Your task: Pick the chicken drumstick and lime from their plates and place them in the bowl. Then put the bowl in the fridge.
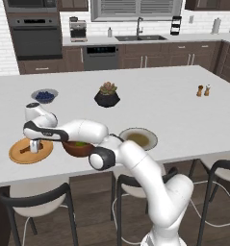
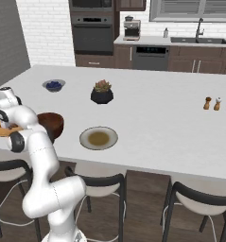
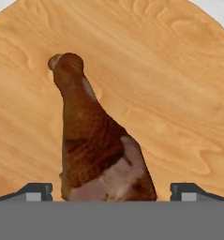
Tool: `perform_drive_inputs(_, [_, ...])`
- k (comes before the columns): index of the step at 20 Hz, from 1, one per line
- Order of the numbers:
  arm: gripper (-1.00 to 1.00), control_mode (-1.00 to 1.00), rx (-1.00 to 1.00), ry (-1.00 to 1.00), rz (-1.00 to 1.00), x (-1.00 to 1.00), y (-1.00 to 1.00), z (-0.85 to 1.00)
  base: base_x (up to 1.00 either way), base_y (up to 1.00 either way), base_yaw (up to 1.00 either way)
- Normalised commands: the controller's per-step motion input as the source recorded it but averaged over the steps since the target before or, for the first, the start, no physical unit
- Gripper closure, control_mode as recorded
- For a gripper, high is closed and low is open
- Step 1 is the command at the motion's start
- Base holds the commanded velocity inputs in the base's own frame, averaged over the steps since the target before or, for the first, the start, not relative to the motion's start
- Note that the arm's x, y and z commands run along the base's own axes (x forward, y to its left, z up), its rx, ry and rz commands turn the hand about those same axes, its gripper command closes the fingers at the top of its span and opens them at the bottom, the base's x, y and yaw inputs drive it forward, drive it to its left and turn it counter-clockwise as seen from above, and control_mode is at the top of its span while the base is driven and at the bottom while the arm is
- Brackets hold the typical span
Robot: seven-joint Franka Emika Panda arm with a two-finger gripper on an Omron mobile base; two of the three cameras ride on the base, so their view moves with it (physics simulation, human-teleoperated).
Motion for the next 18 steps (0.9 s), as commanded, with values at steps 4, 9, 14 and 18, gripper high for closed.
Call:
perform_drive_inputs(4, [-1.0,-1.0,0.0,0.03,0.0,0.04,0.08,-0.02,0.0,0.0,0.0])
perform_drive_inputs(9, [-1.0,-1.0,-0.03,0.0,0.0,0.0,0.08,-0.03,0.0,0.0,0.0])
perform_drive_inputs(14, [-1.0,-1.0,0.0,0.0,0.0,0.0,0.0,0.0,0.0,0.0,0.0])
perform_drive_inputs(18, [1.0,-1.0,0.0,0.0,0.0,0.0,0.0,0.0,0.0,0.0,0.0])
